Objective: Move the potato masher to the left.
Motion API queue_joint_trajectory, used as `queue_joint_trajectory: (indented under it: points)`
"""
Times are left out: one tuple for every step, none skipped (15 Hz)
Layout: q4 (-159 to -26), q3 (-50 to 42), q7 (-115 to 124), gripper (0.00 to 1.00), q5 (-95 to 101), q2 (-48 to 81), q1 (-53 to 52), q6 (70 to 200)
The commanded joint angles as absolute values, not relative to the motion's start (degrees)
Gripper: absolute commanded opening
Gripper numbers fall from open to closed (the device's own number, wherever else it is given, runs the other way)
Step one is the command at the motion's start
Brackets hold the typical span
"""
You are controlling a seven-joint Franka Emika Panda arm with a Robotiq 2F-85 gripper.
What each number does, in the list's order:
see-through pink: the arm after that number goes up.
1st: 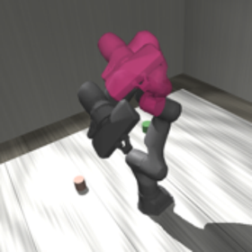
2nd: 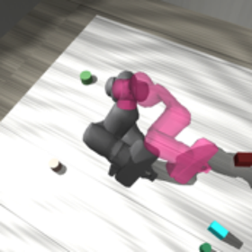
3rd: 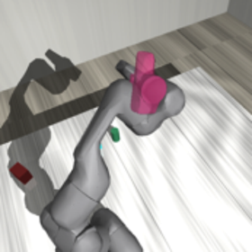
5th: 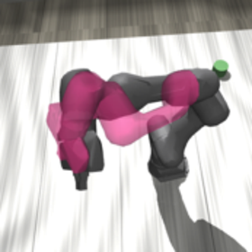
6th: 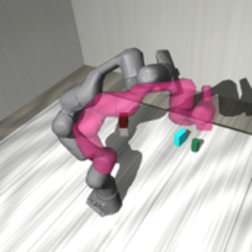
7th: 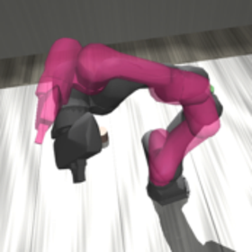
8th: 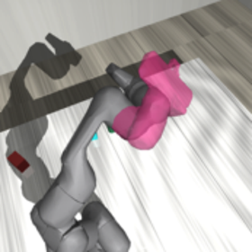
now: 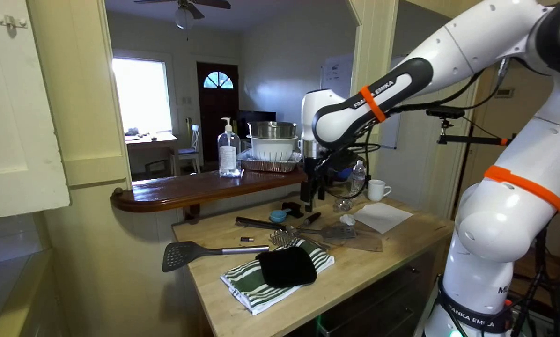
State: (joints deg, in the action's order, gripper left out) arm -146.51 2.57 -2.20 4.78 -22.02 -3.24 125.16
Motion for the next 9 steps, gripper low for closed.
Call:
queue_joint_trajectory:
  points:
    - [-136.29,3.10,1.24,1.00,3.41,-9.66,-2.79,123.47]
    - [-134.21,3.05,2.06,1.00,3.26,-7.36,-2.76,122.77]
    - [-132.65,2.84,2.52,1.00,2.92,-5.30,-2.77,123.18]
    - [-131.65,2.63,2.20,1.00,1.96,-4.44,-2.95,122.37]
    - [-135.50,2.81,1.36,1.00,3.54,-8.15,-2.98,124.79]
    - [-134.47,2.79,1.37,1.00,3.44,-6.75,-2.98,124.75]
    - [-134.28,2.79,1.37,1.00,3.47,-6.36,-2.98,124.74]
    - [-134.29,2.80,1.36,1.00,3.47,-6.44,-2.98,124.74]
    - [-134.32,2.81,1.36,1.00,3.47,-6.69,-2.98,124.74]
